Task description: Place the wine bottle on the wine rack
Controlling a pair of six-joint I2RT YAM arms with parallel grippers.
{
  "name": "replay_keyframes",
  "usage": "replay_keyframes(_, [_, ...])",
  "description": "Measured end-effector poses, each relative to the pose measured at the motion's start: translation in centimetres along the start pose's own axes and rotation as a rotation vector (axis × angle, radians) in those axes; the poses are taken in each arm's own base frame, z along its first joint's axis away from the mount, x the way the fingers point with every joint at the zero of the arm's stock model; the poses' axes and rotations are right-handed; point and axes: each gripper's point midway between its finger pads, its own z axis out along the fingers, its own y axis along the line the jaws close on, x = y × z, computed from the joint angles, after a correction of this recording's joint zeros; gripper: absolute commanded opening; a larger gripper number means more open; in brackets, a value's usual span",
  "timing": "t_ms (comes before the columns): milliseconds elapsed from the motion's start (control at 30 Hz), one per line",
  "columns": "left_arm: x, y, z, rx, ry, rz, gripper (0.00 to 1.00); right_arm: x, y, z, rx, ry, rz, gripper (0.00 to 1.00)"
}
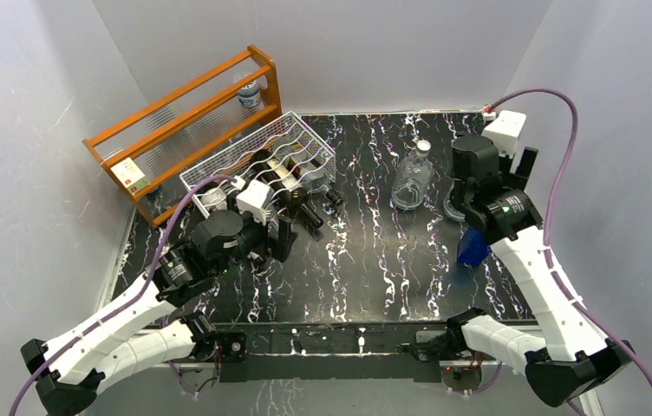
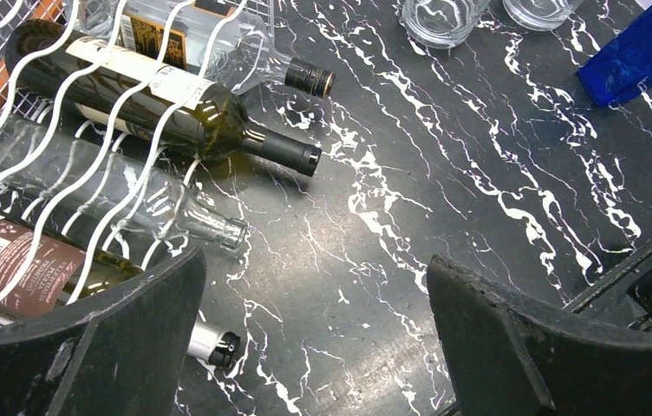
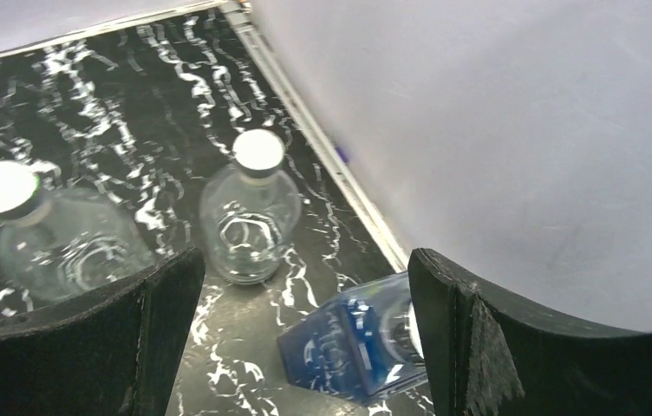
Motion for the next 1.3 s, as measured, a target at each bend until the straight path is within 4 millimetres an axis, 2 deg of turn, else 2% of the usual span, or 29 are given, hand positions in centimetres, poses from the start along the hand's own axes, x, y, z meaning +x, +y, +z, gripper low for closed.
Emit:
replay_keyframes(200, [0.4,-0.1,1.1,-0.004,0.021,0.031,0.98,0.0,-4.3,0.6,0.131,0.000,0.043,0.98])
replay_keyframes(333, [0.3,-0.2,1.3,-0.004,0.018,0.030,0.98,0.1,-6.0,0.2,0.167,-0.002,0.111,0.98])
replay_keyframes(633, [0.2,-0.1,0.9,0.001,0.001,0.024,0.98,4.8,-4.9,-0.6,0.083,0.111,0.194,0.98])
replay_keyframes(933, [0.3,-0.1,0.9,0.003,0.003,0.024,0.98,6.4,-5.2,-0.1,0.137,0.115,0.236,0.98])
replay_keyframes(1067, [0.3,-0.2,0.8,0.005,0.002,0.020,0.98,9.0,-4.7,0.3,0.143,0.174,0.194,0.97])
replay_keyframes(1100, [0.3,-0.2,0.8,0.004,0.002,0.020,0.98,9.6,-4.5,0.5,0.145,0.190,0.177,0.94])
replay_keyframes(1200, [0.3,-0.2,0.8,0.006,0.003,0.017,0.98,9.9,-4.3,0.5,0.131,0.196,0.170,0.64])
replay_keyframes(1300, [0.3,-0.3,0.8,0.011,0.003,0.017,0.98,9.6,-3.9,0.3,0.084,0.187,0.161,0.51])
